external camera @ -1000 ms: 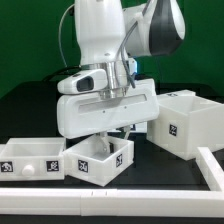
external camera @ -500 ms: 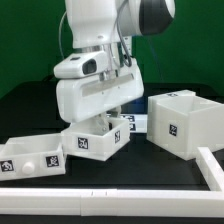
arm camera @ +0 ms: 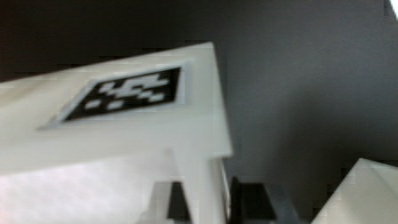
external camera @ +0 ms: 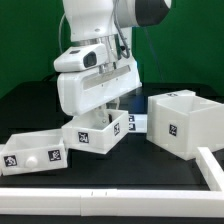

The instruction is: Assemble drawer

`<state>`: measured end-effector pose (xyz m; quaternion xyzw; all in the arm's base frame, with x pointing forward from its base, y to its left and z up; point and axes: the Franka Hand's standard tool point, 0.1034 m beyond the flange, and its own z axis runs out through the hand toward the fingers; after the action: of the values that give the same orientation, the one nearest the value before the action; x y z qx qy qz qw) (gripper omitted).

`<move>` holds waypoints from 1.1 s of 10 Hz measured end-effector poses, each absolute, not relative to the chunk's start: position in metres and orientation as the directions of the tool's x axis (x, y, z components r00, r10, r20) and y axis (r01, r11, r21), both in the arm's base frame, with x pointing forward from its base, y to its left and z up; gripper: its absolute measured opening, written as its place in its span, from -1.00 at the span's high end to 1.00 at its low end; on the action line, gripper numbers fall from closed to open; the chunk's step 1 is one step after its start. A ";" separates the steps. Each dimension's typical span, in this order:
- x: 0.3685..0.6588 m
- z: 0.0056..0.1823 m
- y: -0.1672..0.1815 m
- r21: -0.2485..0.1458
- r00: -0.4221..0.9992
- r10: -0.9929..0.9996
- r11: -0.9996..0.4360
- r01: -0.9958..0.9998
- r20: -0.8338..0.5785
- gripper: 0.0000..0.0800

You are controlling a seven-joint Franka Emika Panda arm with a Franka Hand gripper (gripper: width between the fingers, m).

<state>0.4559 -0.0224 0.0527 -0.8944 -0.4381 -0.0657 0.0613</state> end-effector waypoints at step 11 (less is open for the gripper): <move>0.370 0.064 -0.062 -0.111 0.651 0.756 -0.642 0.758 0.073 0.88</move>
Offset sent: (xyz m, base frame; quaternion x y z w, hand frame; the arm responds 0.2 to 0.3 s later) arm -0.0561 0.0005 0.0254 0.0322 -0.0308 0.1081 0.9931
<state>0.3700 -0.0623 0.0645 -0.9061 -0.4178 -0.0097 0.0658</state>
